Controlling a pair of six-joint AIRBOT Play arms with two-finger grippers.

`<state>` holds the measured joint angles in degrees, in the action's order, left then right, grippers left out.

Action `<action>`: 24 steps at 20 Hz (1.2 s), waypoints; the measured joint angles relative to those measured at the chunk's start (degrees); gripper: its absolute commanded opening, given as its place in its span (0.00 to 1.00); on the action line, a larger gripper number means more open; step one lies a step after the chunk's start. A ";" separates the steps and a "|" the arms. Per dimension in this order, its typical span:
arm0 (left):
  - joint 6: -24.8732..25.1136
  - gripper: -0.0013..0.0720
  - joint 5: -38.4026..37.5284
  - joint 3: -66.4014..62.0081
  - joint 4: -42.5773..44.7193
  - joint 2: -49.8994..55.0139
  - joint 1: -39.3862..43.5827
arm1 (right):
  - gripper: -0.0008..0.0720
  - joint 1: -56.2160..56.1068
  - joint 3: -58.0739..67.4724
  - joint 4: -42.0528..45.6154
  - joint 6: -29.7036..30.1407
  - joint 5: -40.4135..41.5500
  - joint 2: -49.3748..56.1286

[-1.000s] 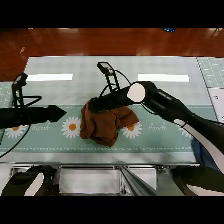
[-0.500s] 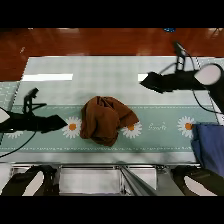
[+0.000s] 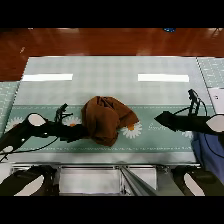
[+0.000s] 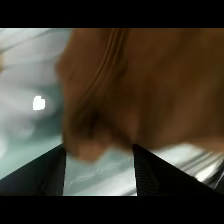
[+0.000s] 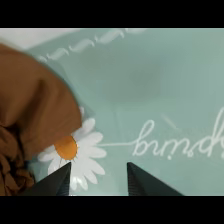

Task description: Fold the shirts.

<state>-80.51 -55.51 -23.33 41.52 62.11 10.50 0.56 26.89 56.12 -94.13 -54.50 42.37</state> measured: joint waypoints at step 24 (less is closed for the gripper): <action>7.69 0.04 -3.13 -16.26 -1.88 6.25 -7.08 | 0.57 -4.55 6.71 -21.94 17.53 -1.05 32.72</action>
<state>-72.82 -58.63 -39.59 39.64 68.36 3.42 -3.99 33.61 34.17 -76.60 -55.55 75.09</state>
